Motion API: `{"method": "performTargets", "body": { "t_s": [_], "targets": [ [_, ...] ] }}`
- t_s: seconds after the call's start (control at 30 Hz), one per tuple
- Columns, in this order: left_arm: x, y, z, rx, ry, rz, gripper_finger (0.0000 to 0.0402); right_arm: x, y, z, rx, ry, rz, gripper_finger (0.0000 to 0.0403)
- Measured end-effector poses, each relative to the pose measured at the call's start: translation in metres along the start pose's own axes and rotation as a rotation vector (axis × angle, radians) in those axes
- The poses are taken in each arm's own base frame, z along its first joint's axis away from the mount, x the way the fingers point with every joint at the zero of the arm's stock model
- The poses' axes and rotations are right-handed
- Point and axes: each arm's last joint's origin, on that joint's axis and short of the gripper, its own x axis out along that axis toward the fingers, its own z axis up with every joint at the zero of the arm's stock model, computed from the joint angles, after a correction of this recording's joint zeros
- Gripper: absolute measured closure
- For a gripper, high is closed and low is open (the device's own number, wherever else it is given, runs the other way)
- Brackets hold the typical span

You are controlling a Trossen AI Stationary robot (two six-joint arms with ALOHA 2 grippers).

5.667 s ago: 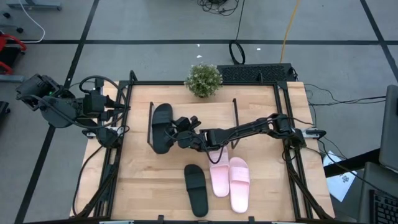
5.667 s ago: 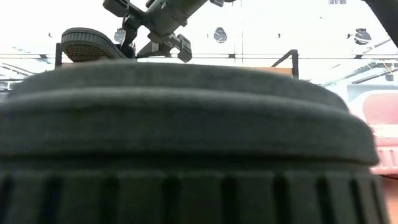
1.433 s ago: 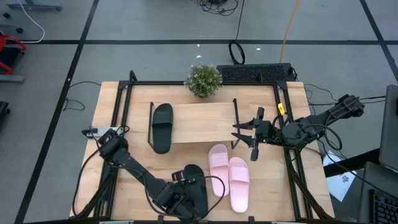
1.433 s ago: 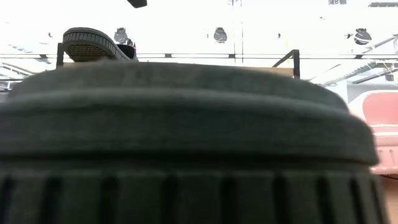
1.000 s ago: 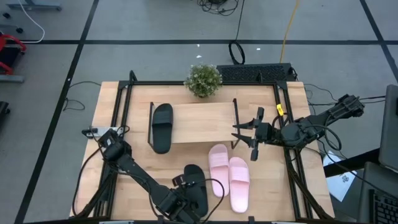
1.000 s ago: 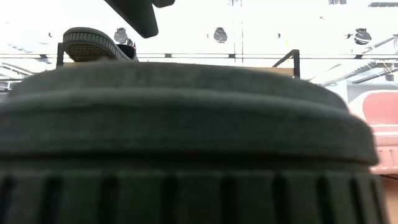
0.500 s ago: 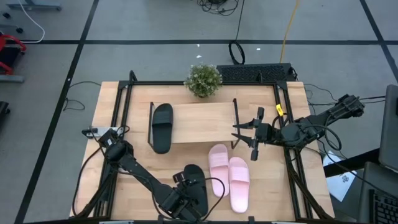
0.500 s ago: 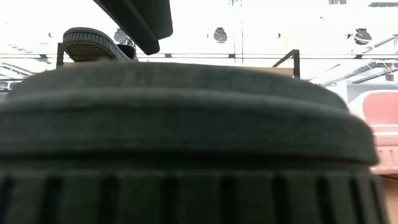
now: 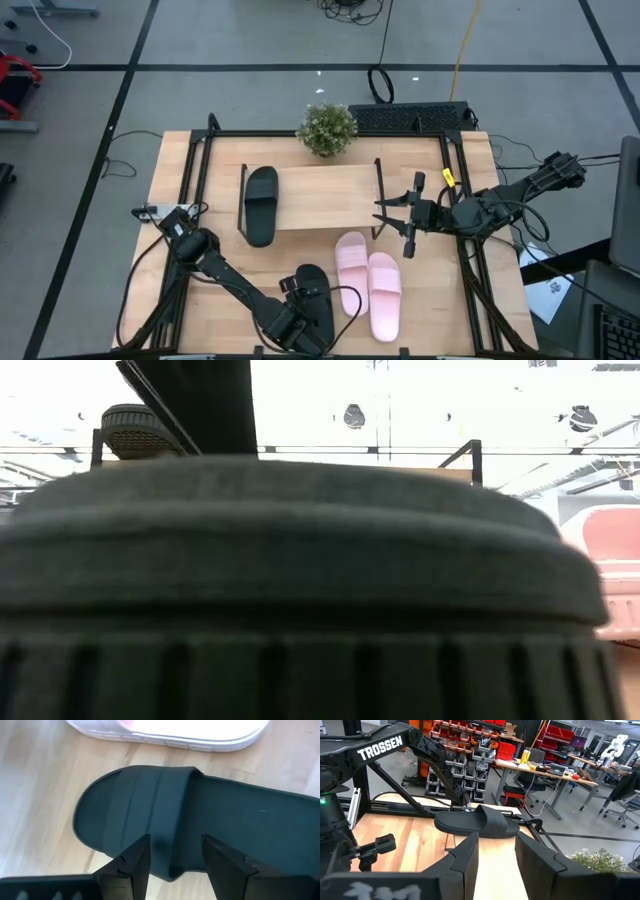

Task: Pick and place slides into the shelf
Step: Put the black slide on the shelf

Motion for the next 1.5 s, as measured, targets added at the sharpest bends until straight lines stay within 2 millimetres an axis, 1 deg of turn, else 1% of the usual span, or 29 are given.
{"method": "performTargets", "body": {
  "t_s": [0.1, 0.17, 0.4, 0.53, 0.63, 0.9, 1.03, 1.13, 1.2, 1.37, 1.5],
  "targets": [
    [0.001, 0.001, -0.001, -0.003, 0.001, 0.021, 0.0229, 0.000, 0.000, 0.000, 0.000, 0.000, 0.000, 0.0287],
    [0.006, 0.001, 0.001, -0.010, -0.005, 0.030, 0.0229, 0.000, 0.000, 0.000, -0.004, 0.001, 0.000, 0.0287],
    [0.021, -0.003, -0.005, -0.030, 0.021, 0.074, 0.0229, 0.000, 0.000, 0.000, -0.018, 0.000, 0.000, 0.0287],
    [0.021, 0.002, -0.007, -0.091, 0.010, 0.140, 0.0234, 0.000, 0.000, 0.000, -0.019, 0.000, 0.000, 0.0287],
    [0.021, 0.008, -0.009, -0.100, 0.020, 0.199, 0.0263, 0.000, 0.000, 0.000, -0.019, 0.000, 0.000, 0.0287],
    [0.021, 0.008, -0.010, -0.101, 0.046, 0.195, 0.0386, 0.000, 0.000, 0.000, -0.023, 0.000, 0.000, 0.0287],
    [0.019, 0.006, -0.012, -0.145, 0.058, 0.181, 0.0394, 0.000, 0.000, 0.000, -0.023, 0.000, 0.000, 0.0287],
    [0.012, 0.002, -0.014, -0.170, 0.057, 0.164, 0.0398, 0.000, 0.000, 0.000, -0.023, 0.000, 0.000, 0.0287],
    [0.002, -0.001, -0.016, -0.191, 0.070, 0.143, 0.0399, 0.000, 0.000, 0.000, -0.023, 0.001, 0.000, 0.0287],
    [-0.036, -0.002, -0.019, -0.240, 0.063, 0.150, 0.0400, 0.000, 0.000, 0.000, -0.023, 0.000, -0.001, 0.0287],
    [-0.063, -0.003, -0.017, -0.252, 0.004, 0.075, 0.0400, 0.000, 0.000, 0.000, -0.017, 0.000, -0.001, 0.0287]
  ]
}}
